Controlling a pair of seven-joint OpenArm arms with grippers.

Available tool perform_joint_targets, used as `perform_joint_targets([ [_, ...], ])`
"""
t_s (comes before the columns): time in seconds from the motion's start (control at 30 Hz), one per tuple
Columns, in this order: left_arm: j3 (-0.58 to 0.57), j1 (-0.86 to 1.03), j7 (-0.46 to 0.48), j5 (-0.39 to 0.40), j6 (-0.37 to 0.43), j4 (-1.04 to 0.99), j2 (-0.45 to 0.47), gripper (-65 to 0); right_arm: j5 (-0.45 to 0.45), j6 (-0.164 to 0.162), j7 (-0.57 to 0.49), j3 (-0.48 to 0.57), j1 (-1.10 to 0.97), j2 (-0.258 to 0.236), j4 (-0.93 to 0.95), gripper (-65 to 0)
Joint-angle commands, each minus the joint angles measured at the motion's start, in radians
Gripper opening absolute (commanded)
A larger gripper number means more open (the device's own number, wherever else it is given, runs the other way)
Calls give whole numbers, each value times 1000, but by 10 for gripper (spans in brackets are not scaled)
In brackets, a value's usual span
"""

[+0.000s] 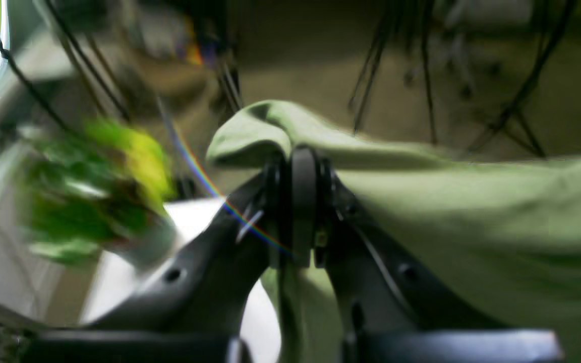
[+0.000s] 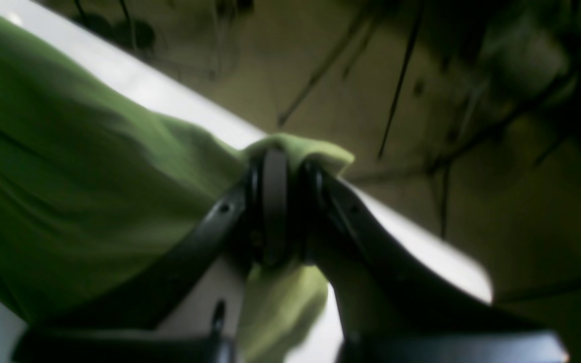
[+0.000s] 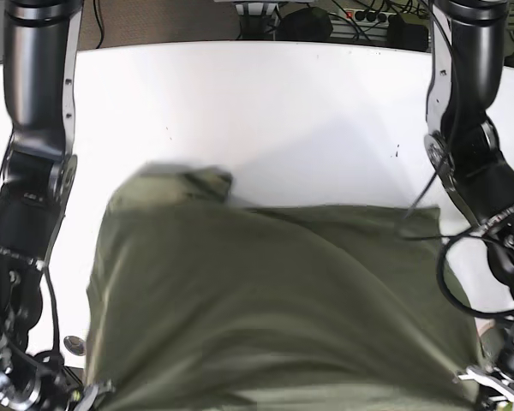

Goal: Fold the T-shirt properly
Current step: 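Lift the green shirt high with both grippers and swing it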

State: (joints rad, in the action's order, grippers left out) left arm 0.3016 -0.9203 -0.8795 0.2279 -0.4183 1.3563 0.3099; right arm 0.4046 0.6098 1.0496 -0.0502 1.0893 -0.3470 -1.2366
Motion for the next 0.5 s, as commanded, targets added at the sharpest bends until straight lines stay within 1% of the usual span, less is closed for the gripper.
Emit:
perform_joint_targets([
  [0.0,5,-118,44,-3,12,-27,19,-650,-2,-4,-24,0,124,-21,22,-626],
  [0.07,5,-161,44,0,12,-44,25,-650,6,-6,-16,25,170,-22,24,-626],
  [0.13,5,-199,46,0,12,-44,44,-650,1,-6,21,33,216,-27,22,-626],
  [0.23,5,-251,47,0,12,-50,67,-650,4,-6,34,37,216,-47,27,-626],
  [0.37,5,-276,44,0,12,-27,70,-650,7,-4,64,39,216,-59,-6,-626],
  [0.47,5,-256,44,0,12,24,82,-650,7,-4,96,39,216,-79,-59,-626],
])
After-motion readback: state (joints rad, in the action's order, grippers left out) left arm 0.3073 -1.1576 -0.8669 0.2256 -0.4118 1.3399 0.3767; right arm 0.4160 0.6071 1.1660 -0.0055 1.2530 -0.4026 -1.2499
